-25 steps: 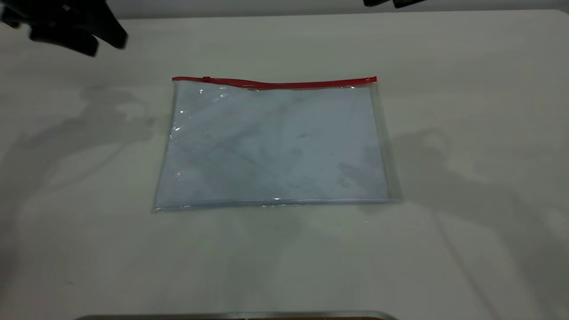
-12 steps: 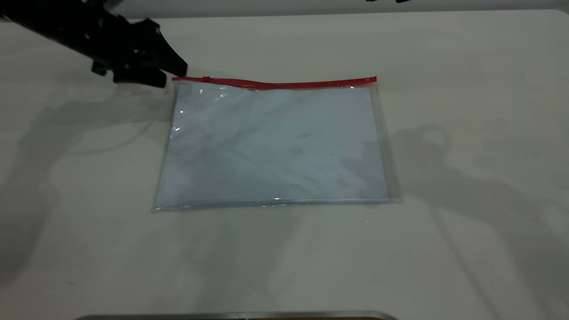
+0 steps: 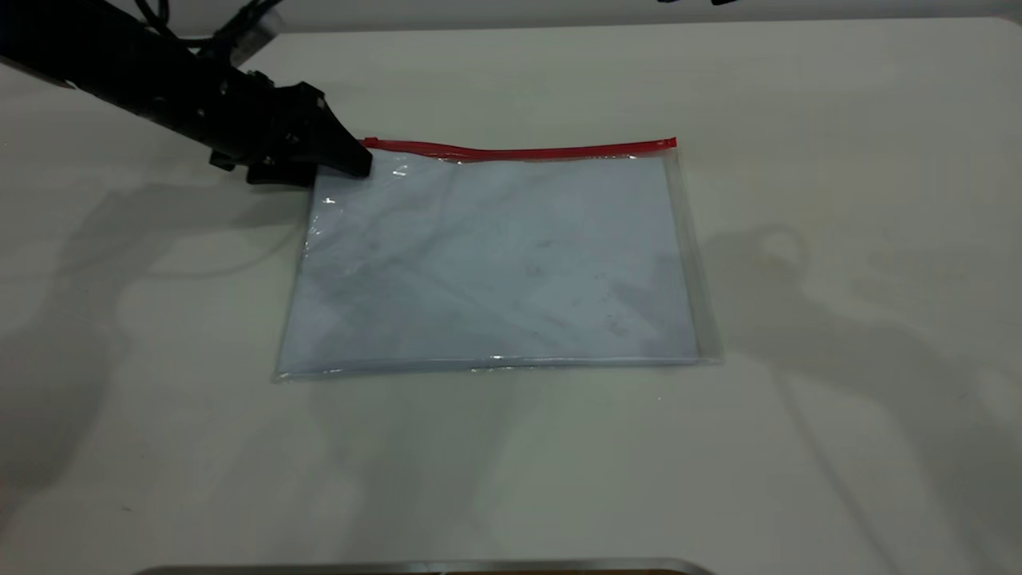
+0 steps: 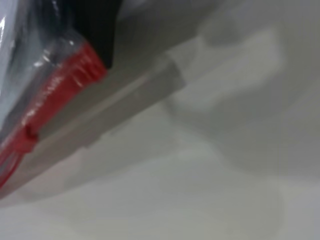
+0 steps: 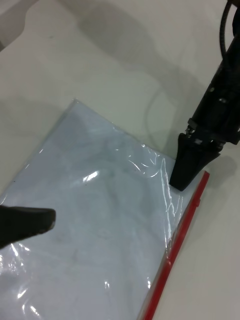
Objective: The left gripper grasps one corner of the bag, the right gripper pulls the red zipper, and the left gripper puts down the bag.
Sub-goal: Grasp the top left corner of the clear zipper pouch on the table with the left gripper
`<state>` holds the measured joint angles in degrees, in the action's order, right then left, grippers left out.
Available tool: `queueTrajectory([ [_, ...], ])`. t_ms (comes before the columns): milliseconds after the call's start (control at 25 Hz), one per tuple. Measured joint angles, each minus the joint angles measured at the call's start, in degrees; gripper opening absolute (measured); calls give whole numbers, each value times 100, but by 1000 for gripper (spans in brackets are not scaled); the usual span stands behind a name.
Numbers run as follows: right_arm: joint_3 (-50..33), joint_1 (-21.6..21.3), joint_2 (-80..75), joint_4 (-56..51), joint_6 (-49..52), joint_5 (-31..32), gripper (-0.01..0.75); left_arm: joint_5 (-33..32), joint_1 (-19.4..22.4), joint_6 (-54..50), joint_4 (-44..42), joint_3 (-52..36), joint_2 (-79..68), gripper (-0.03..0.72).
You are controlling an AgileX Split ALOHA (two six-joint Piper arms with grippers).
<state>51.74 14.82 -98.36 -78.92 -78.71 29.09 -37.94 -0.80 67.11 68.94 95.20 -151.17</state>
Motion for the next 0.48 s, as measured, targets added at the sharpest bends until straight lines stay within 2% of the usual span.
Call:
queueTrajectory([
  [80, 0, 0, 0, 0, 0, -1, 503, 11, -18, 75, 0, 0, -12, 456],
  [280, 122, 0, -57, 4, -203, -1, 494, -135, -29, 749, 12, 0, -9, 130],
  [320, 202, 0, -108, 4, -264, -1, 493, -203, -44, 1016, 8, 0, 35, 86],
  [360, 310, 0, -196, 4, -325, -1, 493, -221, -54, 1287, 8, 0, 88, 57],
  [480, 749, 0, -634, -50, -532, 27, 493, -229, -162, 2030, 35, 0, 311, 53],
])
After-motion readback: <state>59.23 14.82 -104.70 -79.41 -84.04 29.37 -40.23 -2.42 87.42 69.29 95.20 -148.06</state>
